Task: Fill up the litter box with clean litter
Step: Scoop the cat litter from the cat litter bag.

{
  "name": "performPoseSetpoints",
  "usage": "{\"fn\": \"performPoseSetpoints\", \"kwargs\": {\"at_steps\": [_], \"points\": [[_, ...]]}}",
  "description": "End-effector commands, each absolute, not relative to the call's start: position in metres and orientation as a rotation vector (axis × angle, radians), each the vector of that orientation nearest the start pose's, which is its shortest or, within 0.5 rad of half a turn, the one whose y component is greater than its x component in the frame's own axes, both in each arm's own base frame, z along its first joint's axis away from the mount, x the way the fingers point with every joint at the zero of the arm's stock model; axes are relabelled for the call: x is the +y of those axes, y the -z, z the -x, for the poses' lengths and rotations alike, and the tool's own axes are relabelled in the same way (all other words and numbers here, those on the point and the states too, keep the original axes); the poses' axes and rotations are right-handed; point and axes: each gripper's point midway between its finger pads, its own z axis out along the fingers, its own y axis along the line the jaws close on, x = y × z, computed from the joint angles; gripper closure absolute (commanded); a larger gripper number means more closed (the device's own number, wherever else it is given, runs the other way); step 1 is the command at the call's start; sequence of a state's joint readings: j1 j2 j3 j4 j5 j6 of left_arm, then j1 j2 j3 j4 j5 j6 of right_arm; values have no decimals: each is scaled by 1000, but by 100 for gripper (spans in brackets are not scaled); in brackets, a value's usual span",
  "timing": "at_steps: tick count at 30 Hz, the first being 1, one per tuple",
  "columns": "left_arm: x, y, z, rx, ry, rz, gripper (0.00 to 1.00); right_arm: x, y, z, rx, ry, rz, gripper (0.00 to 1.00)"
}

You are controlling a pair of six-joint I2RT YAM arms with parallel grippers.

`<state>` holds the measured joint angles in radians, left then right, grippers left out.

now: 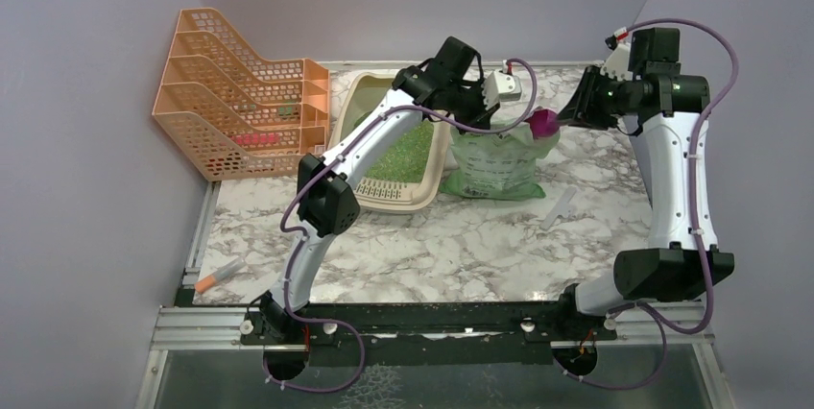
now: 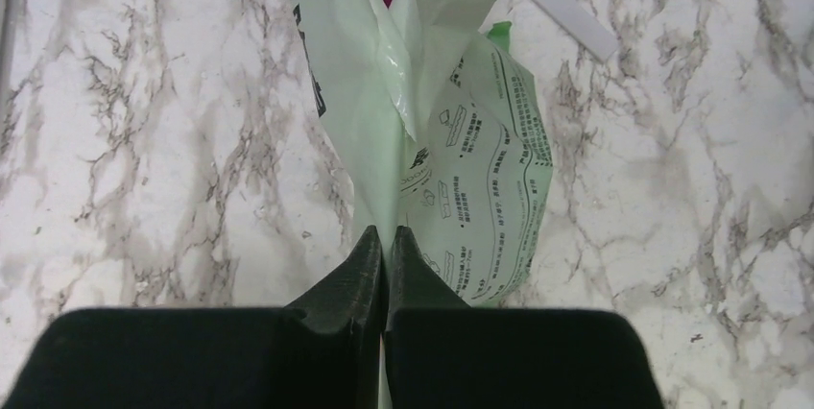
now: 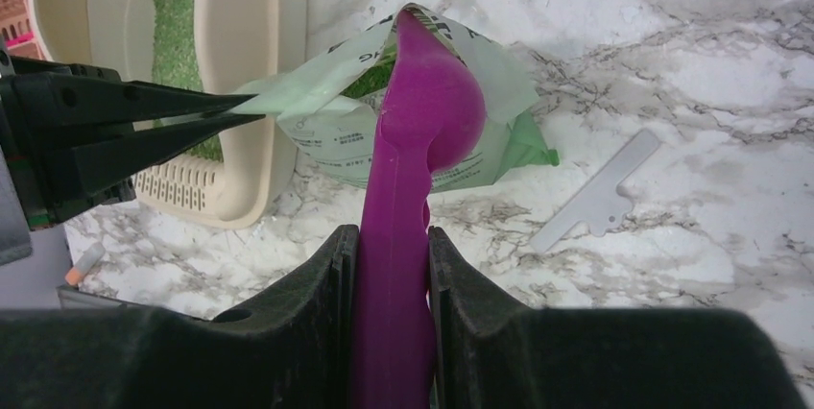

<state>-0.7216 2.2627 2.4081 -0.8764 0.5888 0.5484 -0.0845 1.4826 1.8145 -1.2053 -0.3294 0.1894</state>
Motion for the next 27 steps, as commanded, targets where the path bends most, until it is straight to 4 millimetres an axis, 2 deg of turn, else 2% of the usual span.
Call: {"fn": "performPoseSetpoints", "kwargs": {"at_steps": [1, 6, 8, 11, 14, 16, 18, 20, 23, 27], "points": [[-440, -282, -332, 1540, 981, -1557, 100, 40, -311, -300, 2412, -455, -205, 99], [-430, -282, -291, 1548, 1114, -1603, 100, 42, -306, -250, 2420, -451, -324, 99], [-426, -276, -270, 1565, 1144, -1634, 100, 39, -302, -232, 2422, -418, -361, 99], [-423, -262, -242, 1617, 1161, -1674, 100, 40, -311, -213, 2383, -413, -359, 99], [-421, -263, -225, 1644, 1174, -1681, 100, 58, -300, -208, 2455, -546, -326, 99], [-419, -269, -221, 1649, 1167, -1670, 100, 67, -291, -204, 2539, -604, -307, 99], [-418, -277, -220, 1632, 1151, -1666, 100, 60, -294, -208, 2532, -509, -299, 99], [-419, -277, -223, 1632, 1101, -1661, 100, 63, -299, -210, 2513, -505, -269, 99], [-420, -275, -232, 1651, 1038, -1649, 100, 63, -286, -213, 2538, -499, -264, 99], [-419, -273, -236, 1642, 1005, -1653, 100, 41, -266, -248, 2482, -326, -249, 99]]}}
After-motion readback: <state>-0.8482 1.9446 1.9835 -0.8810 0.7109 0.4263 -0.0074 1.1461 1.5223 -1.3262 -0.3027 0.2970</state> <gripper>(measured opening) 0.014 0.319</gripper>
